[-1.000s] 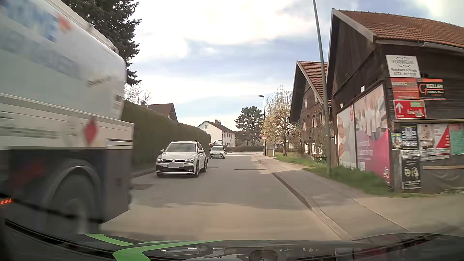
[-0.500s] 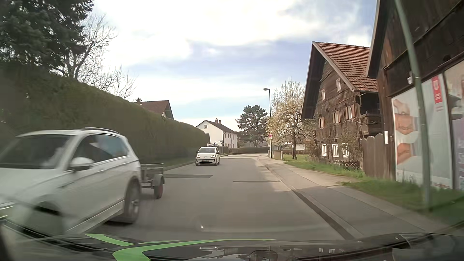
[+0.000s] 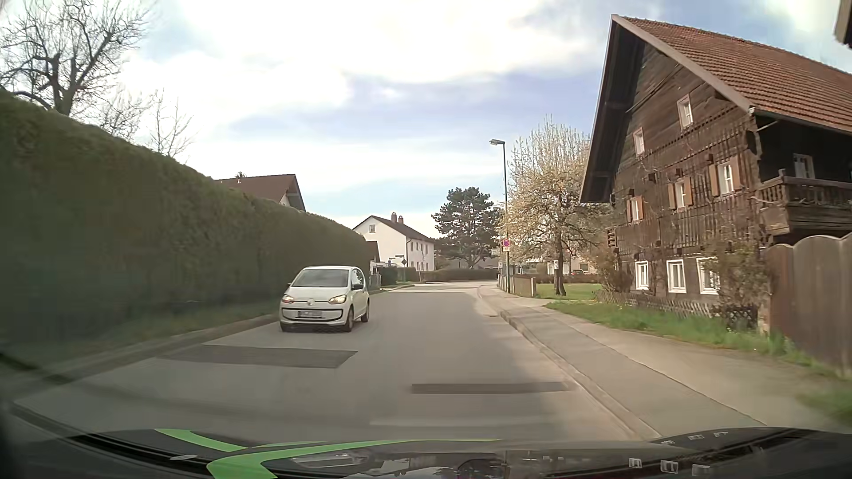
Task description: Follow the waypoints while adhering to traffic rules and regulations
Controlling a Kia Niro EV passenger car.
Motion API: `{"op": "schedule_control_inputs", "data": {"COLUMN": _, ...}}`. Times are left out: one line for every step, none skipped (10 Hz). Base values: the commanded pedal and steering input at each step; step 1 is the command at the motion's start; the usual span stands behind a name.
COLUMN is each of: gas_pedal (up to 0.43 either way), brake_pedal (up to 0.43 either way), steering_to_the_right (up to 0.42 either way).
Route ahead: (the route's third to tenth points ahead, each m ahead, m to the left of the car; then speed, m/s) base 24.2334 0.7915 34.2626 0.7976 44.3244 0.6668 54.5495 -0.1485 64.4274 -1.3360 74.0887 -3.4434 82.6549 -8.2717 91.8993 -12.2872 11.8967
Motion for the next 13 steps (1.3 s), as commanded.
{"op": "schedule_control_inputs", "data": {"gas_pedal": 0.197, "brake_pedal": 0.0, "steering_to_the_right": 0.003}}
{"op": "schedule_control_inputs", "data": {"gas_pedal": 0.197, "brake_pedal": 0.0, "steering_to_the_right": 0.004}}
{"op": "schedule_control_inputs", "data": {"gas_pedal": 0.197, "brake_pedal": 0.0, "steering_to_the_right": 0.005}}
{"op": "schedule_control_inputs", "data": {"gas_pedal": 0.197, "brake_pedal": 0.0, "steering_to_the_right": 0.005}}
{"op": "schedule_control_inputs", "data": {"gas_pedal": 0.197, "brake_pedal": 0.0, "steering_to_the_right": 0.005}}
{"op": "schedule_control_inputs", "data": {"gas_pedal": 0.197, "brake_pedal": 0.0, "steering_to_the_right": 0.005}}
{"op": "schedule_control_inputs", "data": {"gas_pedal": 0.197, "brake_pedal": 0.0, "steering_to_the_right": 0.005}}
{"op": "schedule_control_inputs", "data": {"gas_pedal": 0.197, "brake_pedal": 0.0, "steering_to_the_right": 0.005}}
{"op": "schedule_control_inputs", "data": {"gas_pedal": 0.197, "brake_pedal": 0.0, "steering_to_the_right": 0.005}}
{"op": "schedule_control_inputs", "data": {"gas_pedal": 0.197, "brake_pedal": 0.0, "steering_to_the_right": 0.005}}
{"op": "schedule_control_inputs", "data": {"gas_pedal": 0.197, "brake_pedal": 0.0, "steering_to_the_right": 0.005}}
{"op": "schedule_control_inputs", "data": {"gas_pedal": 0.197, "brake_pedal": 0.0, "steering_to_the_right": 0.005}}
{"op": "schedule_control_inputs", "data": {"gas_pedal": 0.197, "brake_pedal": 0.0, "steering_to_the_right": 0.005}}
